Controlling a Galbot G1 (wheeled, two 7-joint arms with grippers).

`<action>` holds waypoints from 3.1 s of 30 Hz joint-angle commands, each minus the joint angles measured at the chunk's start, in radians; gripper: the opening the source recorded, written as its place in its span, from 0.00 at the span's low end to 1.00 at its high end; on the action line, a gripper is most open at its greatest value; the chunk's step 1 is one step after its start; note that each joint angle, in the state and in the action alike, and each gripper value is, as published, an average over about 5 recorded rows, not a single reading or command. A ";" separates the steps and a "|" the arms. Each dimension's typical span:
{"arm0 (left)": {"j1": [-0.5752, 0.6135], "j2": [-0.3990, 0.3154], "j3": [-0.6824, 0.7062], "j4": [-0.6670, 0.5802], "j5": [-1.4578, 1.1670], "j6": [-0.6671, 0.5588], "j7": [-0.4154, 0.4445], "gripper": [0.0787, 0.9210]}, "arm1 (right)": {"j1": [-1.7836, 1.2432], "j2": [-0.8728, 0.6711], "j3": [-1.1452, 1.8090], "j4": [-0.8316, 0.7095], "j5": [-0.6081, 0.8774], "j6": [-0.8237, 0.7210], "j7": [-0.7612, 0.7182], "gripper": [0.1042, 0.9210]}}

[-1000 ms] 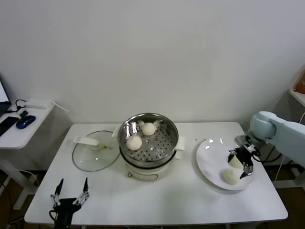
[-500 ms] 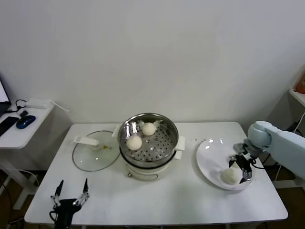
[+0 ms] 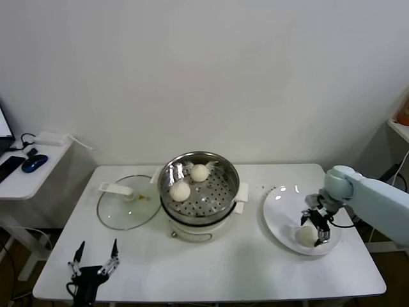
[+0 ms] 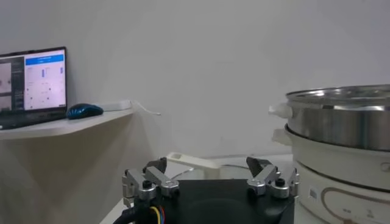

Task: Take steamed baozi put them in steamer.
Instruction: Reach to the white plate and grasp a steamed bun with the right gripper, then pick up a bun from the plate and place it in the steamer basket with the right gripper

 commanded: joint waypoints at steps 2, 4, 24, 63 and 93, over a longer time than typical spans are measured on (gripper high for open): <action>-0.001 -0.001 0.000 0.001 0.000 0.001 0.000 0.88 | -0.015 0.014 0.015 -0.013 -0.010 -0.001 -0.001 0.88; -0.001 -0.001 0.000 0.002 0.000 0.001 0.000 0.88 | -0.015 0.013 0.016 -0.012 -0.011 -0.001 -0.002 0.86; -0.007 -0.001 0.001 0.007 0.001 0.001 0.000 0.88 | 0.138 -0.041 -0.039 0.134 0.038 0.048 -0.024 0.68; -0.009 -0.017 -0.005 -0.009 0.034 0.011 0.002 0.88 | 0.523 0.582 -0.153 0.368 -0.140 0.325 -0.035 0.68; -0.020 -0.017 -0.004 0.021 0.026 0.016 0.002 0.88 | 0.431 0.663 -0.263 0.202 -0.162 0.376 -0.060 0.71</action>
